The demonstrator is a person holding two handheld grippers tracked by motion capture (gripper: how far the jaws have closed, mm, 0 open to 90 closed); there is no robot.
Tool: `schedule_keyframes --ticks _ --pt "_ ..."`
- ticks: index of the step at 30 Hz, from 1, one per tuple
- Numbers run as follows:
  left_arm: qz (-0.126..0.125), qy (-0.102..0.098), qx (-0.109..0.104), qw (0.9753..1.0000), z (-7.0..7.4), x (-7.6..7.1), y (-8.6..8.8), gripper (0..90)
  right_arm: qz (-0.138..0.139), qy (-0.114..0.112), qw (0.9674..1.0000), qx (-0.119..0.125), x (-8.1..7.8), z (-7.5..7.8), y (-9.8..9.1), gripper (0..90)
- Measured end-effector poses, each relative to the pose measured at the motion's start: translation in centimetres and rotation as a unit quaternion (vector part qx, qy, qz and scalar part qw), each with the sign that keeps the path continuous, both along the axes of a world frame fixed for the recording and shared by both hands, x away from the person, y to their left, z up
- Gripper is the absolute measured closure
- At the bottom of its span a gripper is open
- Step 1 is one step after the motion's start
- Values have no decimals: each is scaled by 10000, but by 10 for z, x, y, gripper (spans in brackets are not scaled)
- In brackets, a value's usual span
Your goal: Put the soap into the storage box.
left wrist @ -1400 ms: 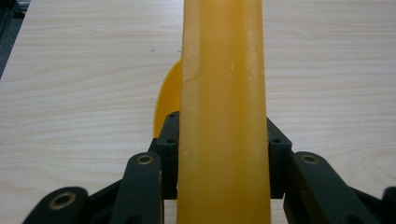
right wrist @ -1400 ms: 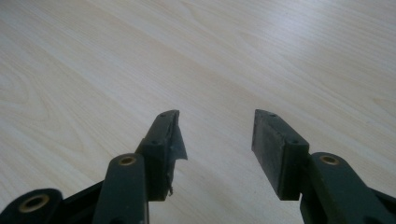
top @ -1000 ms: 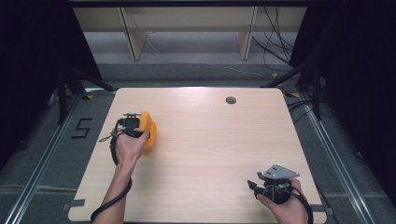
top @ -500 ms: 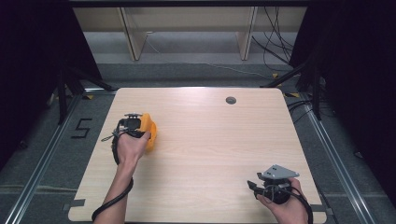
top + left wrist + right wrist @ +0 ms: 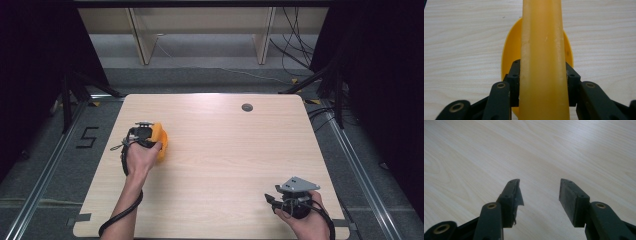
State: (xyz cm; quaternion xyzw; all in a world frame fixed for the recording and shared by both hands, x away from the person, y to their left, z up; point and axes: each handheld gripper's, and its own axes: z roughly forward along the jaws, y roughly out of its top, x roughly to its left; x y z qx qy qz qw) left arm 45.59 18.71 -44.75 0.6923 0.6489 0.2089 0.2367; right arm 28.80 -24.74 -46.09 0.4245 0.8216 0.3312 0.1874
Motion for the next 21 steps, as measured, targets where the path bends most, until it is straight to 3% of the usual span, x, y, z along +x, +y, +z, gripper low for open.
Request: schedule_keyframes --ticks 6,16,21 --pt "-30 -142 24 9999 0 -2 0 583 28 -37 10000 -36 1 -1 0 509" --pt "-223 -492 42 9985 8 -14 5 386 93 -60 9999 -51 2 -1 -1 502" --pt "-230 -643 104 9976 9 -21 5 328 24 49 10000 10 0 -1 0 500"
